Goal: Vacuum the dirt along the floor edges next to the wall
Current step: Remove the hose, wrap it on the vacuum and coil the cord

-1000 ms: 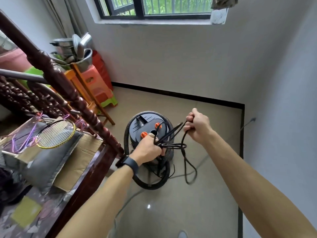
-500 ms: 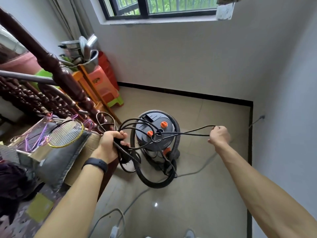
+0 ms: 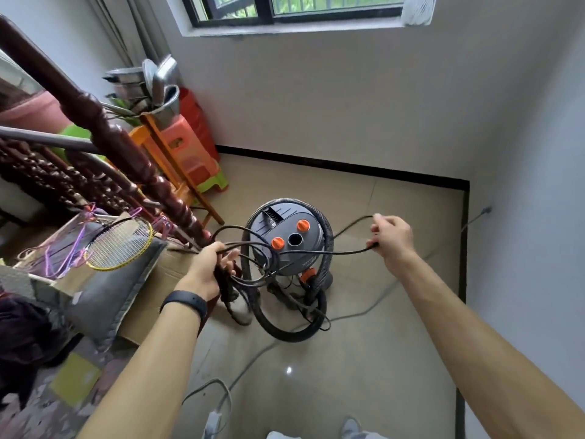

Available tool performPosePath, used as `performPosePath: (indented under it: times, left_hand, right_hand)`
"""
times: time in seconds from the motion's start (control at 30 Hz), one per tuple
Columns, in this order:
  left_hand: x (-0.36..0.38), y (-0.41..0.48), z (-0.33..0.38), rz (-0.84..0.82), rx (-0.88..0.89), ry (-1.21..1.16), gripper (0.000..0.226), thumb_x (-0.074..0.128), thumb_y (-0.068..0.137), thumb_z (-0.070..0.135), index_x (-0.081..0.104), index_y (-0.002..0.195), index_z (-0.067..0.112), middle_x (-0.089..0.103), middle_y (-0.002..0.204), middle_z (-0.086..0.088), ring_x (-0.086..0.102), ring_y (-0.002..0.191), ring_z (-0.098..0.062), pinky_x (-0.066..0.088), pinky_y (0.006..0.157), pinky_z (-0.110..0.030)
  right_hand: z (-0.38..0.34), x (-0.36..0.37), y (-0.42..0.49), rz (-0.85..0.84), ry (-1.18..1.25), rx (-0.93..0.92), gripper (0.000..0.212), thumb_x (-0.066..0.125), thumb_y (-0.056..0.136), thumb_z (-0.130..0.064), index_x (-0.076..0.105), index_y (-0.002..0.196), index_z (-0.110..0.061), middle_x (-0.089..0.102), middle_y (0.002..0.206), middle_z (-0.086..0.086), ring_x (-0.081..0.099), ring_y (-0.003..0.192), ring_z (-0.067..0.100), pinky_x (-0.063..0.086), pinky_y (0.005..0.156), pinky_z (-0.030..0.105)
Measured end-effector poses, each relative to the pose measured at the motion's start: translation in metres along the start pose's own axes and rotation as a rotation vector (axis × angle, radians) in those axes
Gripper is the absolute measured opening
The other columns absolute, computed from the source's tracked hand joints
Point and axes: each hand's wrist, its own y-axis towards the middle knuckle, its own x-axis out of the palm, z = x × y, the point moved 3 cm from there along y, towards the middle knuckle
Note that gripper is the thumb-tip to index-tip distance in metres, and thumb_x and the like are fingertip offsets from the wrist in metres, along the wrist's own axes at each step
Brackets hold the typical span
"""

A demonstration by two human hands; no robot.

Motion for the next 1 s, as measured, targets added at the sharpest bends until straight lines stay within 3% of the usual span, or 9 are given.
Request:
performPosePath:
  times: [0.1, 0.17, 0.37, 0.53, 0.63, 0.73, 0.83, 0.93, 1.0]
  left_hand:
    - [0.045, -0.013, 0.010, -0.130, 0.233, 0.536, 0.012, 0.069, 0.091, 0.017, 0.072, 0.086, 0.007, 0.070, 0.079, -0.006, 0.057, 0.060, -0.014, 0.045, 0.055, -0.020]
    - [0.077, -0.022, 0.009, -0.253, 0.251, 0.634, 0.019, 0.062, 0.098, 0.024, 0.070, 0.092, 0.008, 0.073, 0.079, -0.003, 0.060, 0.061, -0.013, 0.048, 0.055, -0.019]
    - [0.123, -0.029, 0.006, -0.408, 0.016, 0.009, 0.028, 0.040, 0.099, 0.009, 0.065, 0.102, -0.001, 0.070, 0.069, -0.007, 0.068, 0.057, -0.016, 0.053, 0.051, -0.022]
    - [0.124, -0.004, 0.016, -0.404, -0.033, -0.209, 0.024, 0.048, 0.092, 0.021, 0.063, 0.091, 0.003, 0.067, 0.077, -0.008, 0.066, 0.071, -0.026, 0.056, 0.072, -0.033]
    - [0.122, 0.028, 0.030, -0.337, 0.000, -0.022, 0.025, 0.054, 0.099, 0.032, 0.054, 0.078, 0.018, 0.049, 0.058, 0.006, 0.053, 0.056, -0.015, 0.048, 0.049, -0.021]
    - [0.117, 0.049, 0.065, -0.480, -0.019, 0.108, 0.029, 0.057, 0.097, 0.040, 0.053, 0.077, 0.019, 0.032, 0.054, 0.010, 0.034, 0.043, -0.008, 0.028, 0.053, -0.020]
    - [0.112, 0.058, 0.116, -0.546, 0.028, 0.216, 0.030, 0.063, 0.088, 0.045, 0.056, 0.075, 0.020, 0.022, 0.052, 0.012, 0.023, 0.038, -0.006, 0.018, 0.061, -0.027]
    - [0.120, 0.064, 0.162, -0.568, 0.085, 0.307, 0.029, 0.062, 0.090, 0.044, 0.056, 0.077, 0.020, 0.020, 0.050, 0.012, 0.021, 0.036, -0.006, 0.027, 0.060, -0.028]
    - [0.124, 0.074, 0.182, -0.537, 0.109, 0.359, 0.029, 0.058, 0.095, 0.042, 0.055, 0.076, 0.020, 0.021, 0.050, 0.012, 0.021, 0.036, -0.006, 0.027, 0.059, -0.027]
  right_hand:
    - [-0.023, 0.045, -0.040, -0.273, -0.163, -0.272, 0.010, 0.053, 0.108, -0.016, 0.062, 0.108, -0.011, 0.068, 0.083, 0.006, 0.060, 0.052, 0.009, 0.056, 0.057, 0.027]
    - [-0.029, 0.073, -0.062, -0.428, -0.349, -0.452, 0.014, 0.059, 0.105, -0.020, 0.069, 0.115, -0.016, 0.076, 0.090, 0.002, 0.069, 0.068, 0.008, 0.059, 0.070, 0.027]
    - [-0.011, 0.098, -0.071, -0.415, -0.725, -0.806, 0.026, 0.062, 0.102, -0.027, 0.075, 0.124, -0.025, 0.073, 0.108, 0.003, 0.069, 0.100, 0.025, 0.054, 0.092, 0.041]
    - [-0.005, 0.098, -0.043, -0.477, -0.855, -0.715, 0.026, 0.069, 0.099, -0.023, 0.077, 0.123, -0.026, 0.065, 0.109, 0.000, 0.063, 0.103, 0.017, 0.048, 0.098, 0.030]
    - [0.017, 0.101, -0.031, -0.687, -0.766, -0.585, 0.017, 0.079, 0.089, -0.020, 0.084, 0.105, -0.023, 0.067, 0.099, -0.014, 0.064, 0.096, 0.003, 0.050, 0.095, 0.021]
    - [0.020, 0.087, 0.013, -0.288, -0.303, -0.232, 0.010, 0.071, 0.079, -0.030, 0.080, 0.080, -0.034, 0.074, 0.085, -0.009, 0.069, 0.089, 0.015, 0.054, 0.083, 0.035]
    - [0.039, 0.099, 0.056, -0.341, -0.443, -0.031, 0.048, 0.073, 0.075, -0.017, 0.065, 0.121, -0.026, 0.069, 0.116, 0.001, 0.063, 0.113, 0.023, 0.052, 0.084, 0.025]
    - [0.071, 0.145, 0.073, -0.631, -0.872, -0.041, 0.103, 0.082, 0.069, -0.039, 0.033, 0.159, -0.035, 0.028, 0.164, 0.008, 0.030, 0.150, 0.027, 0.034, 0.121, 0.042]
    - [0.083, 0.172, 0.087, -0.640, -0.945, -0.061, 0.068, 0.076, 0.084, -0.044, 0.052, 0.146, -0.031, 0.040, 0.157, 0.007, 0.036, 0.146, 0.029, 0.032, 0.120, 0.044]
